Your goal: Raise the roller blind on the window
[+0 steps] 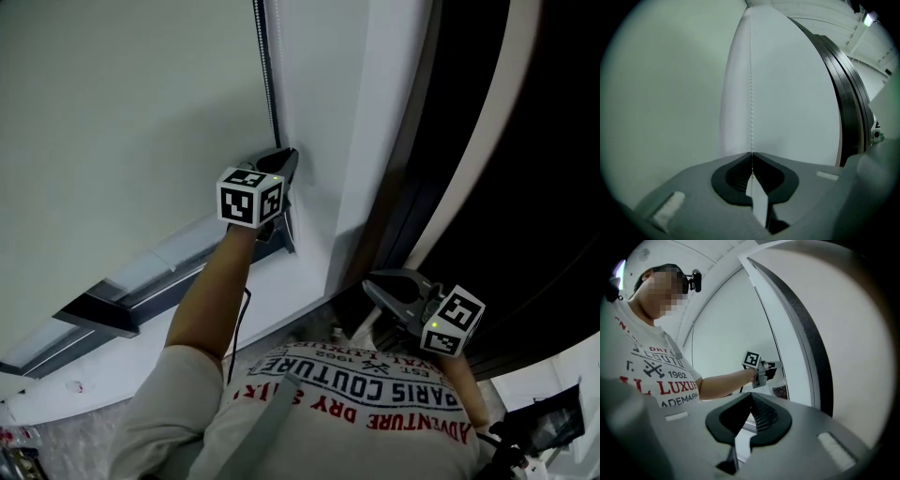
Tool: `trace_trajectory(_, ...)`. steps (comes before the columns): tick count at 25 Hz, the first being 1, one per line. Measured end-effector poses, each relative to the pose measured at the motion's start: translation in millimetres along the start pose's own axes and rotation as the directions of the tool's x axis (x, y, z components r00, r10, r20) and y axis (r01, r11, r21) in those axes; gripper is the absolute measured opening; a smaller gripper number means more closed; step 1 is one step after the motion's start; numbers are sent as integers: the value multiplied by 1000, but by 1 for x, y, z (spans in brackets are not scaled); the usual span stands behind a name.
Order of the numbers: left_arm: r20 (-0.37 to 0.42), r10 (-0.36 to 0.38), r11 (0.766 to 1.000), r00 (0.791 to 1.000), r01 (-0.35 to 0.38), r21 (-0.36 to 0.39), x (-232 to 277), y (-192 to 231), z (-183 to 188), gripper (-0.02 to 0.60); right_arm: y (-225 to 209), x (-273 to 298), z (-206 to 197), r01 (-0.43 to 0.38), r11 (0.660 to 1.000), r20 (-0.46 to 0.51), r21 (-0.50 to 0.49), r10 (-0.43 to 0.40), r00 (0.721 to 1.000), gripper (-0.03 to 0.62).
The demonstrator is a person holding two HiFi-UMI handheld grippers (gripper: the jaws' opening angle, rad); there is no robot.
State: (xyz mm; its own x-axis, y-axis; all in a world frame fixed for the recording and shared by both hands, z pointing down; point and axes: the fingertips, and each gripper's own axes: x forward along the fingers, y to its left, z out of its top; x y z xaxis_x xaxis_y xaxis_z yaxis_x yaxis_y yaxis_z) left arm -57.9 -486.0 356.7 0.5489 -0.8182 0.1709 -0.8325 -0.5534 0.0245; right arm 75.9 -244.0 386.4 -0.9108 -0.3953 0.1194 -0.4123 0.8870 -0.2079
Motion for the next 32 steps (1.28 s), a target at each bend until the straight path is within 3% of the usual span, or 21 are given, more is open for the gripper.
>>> trace_trajectory(10, 69, -31, 997, 997, 36, -69, -47, -30, -8, 5, 16, -12, -27, -24, 998, -32, 55, 26, 999, 3)
trace_trajectory(17, 70, -71, 995, 995, 76, -65, -111, -99, -27, 5, 53, -40, -57, -57, 996, -66, 68, 61, 996, 3)
trace_trajectory(22, 61, -110, 994, 992, 111, -16, -153, -150, -25, 5, 70, -57, -67, -56, 996, -96, 74, 63, 993, 3)
trace_trajectory(27, 71, -157, 988, 985, 158, -4, -184, -185, -20, 5, 83, -59, -61, -75, 997, -114, 16, 77, 991, 3)
trace_trajectory(32, 74, -202, 979, 977, 202, 2, -205, -203, -19, 5, 95, -49, -27, -88, 996, -76, -9, 87, 993, 3)
